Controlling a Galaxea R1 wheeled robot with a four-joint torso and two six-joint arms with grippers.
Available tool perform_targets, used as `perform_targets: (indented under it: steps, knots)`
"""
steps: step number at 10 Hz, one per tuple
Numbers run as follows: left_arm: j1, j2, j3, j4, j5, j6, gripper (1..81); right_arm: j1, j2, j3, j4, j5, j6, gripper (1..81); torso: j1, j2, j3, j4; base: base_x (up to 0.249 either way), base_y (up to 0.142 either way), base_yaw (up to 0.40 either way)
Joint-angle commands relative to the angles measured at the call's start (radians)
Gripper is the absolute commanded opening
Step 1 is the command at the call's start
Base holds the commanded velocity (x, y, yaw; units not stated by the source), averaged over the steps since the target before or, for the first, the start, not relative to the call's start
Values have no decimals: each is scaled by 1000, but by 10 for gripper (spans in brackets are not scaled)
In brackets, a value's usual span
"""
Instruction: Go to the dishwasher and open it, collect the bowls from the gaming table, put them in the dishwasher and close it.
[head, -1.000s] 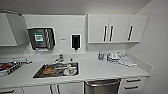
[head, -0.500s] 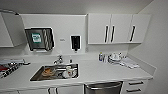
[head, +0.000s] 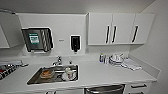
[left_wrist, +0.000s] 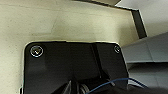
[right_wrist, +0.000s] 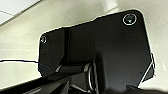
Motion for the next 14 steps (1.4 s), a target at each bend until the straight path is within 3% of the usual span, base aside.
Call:
perform_targets:
  steps: [1, 6, 14]
  knots:
    - [-59, -16, 10, 9, 45, 2, 811, 58, -9, 10, 3, -53, -2, 811, 0, 0, 0, 0, 112, 0, 0]
    - [-59, -13, 9, 9, 45, 2, 811, 58, -9, 7, 3, -53, 0, 811, 0, 0, 0, 0, 96, 0, 0]
    - [-59, -16, 10, -4, 43, 0, 811, 56, -3, 3, 9, -51, 1, 811, 1, 1, 0, 0, 0, 0, 0]
